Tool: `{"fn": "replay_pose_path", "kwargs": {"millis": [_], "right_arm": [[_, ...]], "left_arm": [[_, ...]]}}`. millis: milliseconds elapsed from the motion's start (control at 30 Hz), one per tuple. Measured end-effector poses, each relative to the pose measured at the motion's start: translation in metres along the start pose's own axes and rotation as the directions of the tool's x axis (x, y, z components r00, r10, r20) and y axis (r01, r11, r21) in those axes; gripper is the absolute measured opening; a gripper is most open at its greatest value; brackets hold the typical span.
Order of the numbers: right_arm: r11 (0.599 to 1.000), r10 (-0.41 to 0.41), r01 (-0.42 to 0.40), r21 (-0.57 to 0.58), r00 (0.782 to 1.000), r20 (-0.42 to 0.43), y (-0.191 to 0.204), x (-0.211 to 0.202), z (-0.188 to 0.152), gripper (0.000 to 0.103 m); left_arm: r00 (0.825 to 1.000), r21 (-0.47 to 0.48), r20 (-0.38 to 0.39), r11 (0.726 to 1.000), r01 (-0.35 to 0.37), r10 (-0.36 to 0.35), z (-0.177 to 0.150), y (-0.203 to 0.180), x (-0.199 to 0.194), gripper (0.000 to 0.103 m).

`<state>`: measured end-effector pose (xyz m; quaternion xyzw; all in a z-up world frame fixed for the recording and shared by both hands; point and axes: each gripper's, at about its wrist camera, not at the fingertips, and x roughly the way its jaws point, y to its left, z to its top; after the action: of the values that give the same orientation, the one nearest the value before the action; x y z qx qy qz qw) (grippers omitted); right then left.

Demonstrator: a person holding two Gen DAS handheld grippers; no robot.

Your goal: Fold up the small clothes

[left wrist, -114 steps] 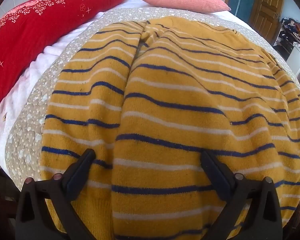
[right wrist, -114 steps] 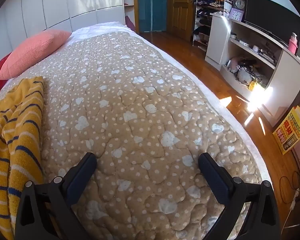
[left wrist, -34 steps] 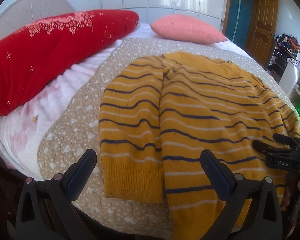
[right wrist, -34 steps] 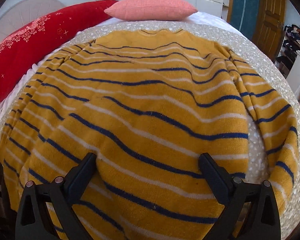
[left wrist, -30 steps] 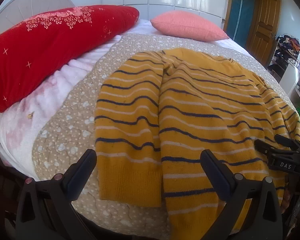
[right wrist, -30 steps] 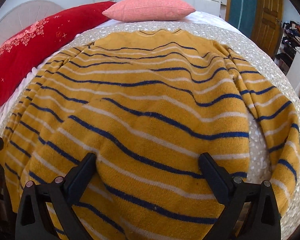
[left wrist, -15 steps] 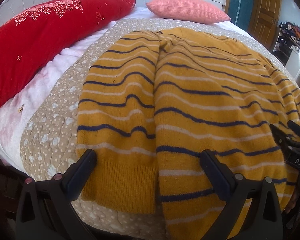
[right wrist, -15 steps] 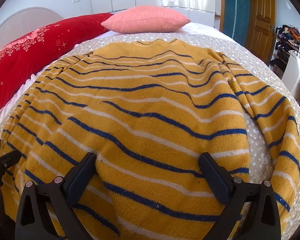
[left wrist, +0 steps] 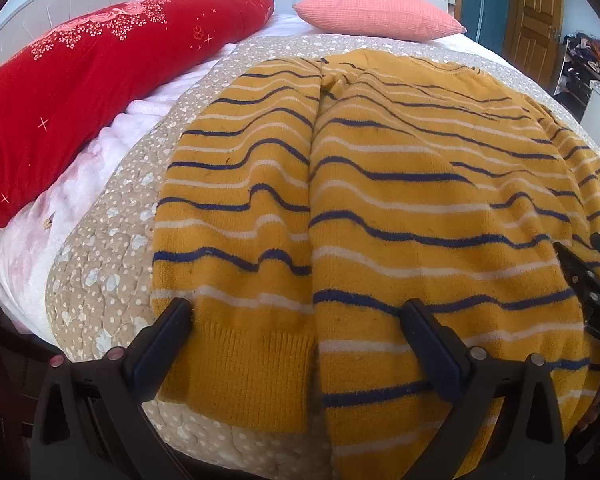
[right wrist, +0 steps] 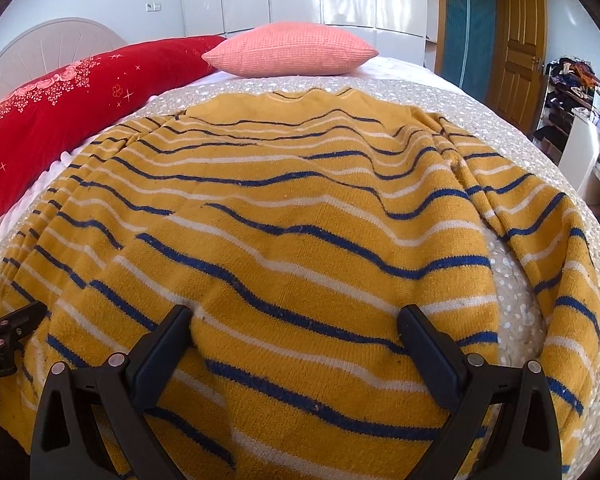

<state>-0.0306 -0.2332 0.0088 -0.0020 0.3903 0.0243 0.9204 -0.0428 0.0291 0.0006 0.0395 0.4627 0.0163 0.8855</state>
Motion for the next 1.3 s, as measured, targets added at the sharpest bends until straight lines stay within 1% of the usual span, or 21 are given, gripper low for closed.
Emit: {"fn": "replay_pose_path", "kwargs": {"millis": [200,800,1133,1300], "right_arm": [[1.000,-0.008,0.008,-0.002,1.000,0.017,0.0012,-0.0011,-0.0022,0.103],[1.000,-0.022,0.022,-0.006,0.999,0.041,0.0033,-0.0036,-0.0046,0.103],[1.000,-0.023,0.023,-0.009,0.999,0.045,0.0022,-0.0040,-0.0052,0.103],[1.000,-0.023,0.023,-0.010,0.999,0.043,0.0029,-0.0039,-0.0051,0.103]], "left_arm": [[1.000,0.016,-0.009,1.000,-0.016,0.016,0.0000,-0.0026,0.0008,0.103],[0.999,0.026,0.007,0.999,-0.036,0.036,-0.0023,-0.0048,0.0003,0.103],[0.999,0.015,0.015,0.999,-0.046,0.046,-0.0035,-0.0071,0.0001,0.103],[0.999,-0.003,-0.007,0.999,-0.046,0.046,0.0038,-0.0070,0.0047,0.103]]}}
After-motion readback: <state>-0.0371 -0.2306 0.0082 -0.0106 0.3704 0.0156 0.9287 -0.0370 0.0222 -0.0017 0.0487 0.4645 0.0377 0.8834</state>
